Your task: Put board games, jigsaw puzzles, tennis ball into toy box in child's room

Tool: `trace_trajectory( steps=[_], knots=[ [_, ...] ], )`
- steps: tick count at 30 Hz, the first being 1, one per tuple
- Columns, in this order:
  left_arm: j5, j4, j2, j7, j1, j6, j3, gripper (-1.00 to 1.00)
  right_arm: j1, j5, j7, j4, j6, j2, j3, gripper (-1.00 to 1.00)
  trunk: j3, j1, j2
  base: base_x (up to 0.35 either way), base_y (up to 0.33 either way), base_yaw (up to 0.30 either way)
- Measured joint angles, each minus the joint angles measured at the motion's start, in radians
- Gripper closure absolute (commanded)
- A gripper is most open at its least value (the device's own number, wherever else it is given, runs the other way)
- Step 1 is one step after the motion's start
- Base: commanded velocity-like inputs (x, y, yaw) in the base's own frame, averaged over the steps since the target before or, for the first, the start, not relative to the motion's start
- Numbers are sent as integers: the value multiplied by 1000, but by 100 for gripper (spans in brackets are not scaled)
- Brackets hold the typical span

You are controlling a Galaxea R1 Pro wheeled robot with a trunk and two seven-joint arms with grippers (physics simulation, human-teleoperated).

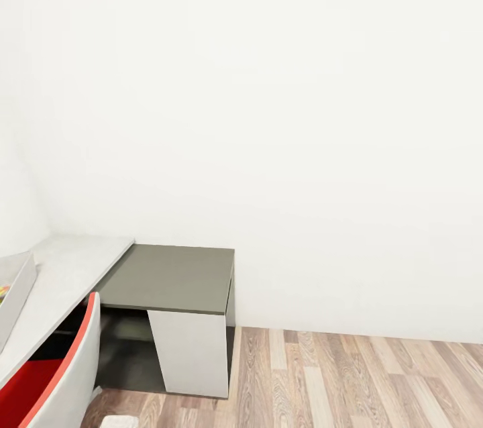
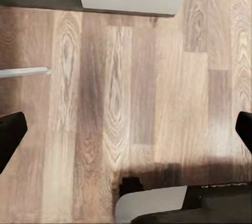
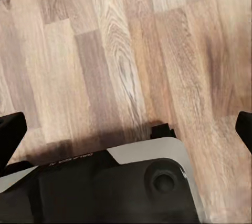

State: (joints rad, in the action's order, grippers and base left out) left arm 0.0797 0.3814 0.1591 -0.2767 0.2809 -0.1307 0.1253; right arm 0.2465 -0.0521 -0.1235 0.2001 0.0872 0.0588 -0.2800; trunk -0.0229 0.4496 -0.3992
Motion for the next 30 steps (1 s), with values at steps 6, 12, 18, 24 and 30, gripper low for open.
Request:
trace_trajectory(
  steps=[6,12,18,24,30],
  knots=[
    [12,-238,-12,163,-8,149,-3,-100,-1,11,101,-139,-74,1,-1,-100,0,0,0,0,0,0],
    [29,-347,-8,210,-77,254,-6,-100,-82,11,123,-166,-101,5,-2,-100,0,0,0,0,0,0],
    [75,-363,-5,225,-178,279,-6,-100,-180,8,139,-169,-216,15,-5,-100,0,0,0,0,0,0],
    [82,-367,-6,237,-252,333,-4,-100,-240,8,170,-171,-315,21,-5,-100,0,0,0,0,0,0],
    [74,-368,-19,328,-278,356,2,-100,-250,6,185,-172,-338,22,-6,-100,0,0,0,0,0,0]
  ],
)
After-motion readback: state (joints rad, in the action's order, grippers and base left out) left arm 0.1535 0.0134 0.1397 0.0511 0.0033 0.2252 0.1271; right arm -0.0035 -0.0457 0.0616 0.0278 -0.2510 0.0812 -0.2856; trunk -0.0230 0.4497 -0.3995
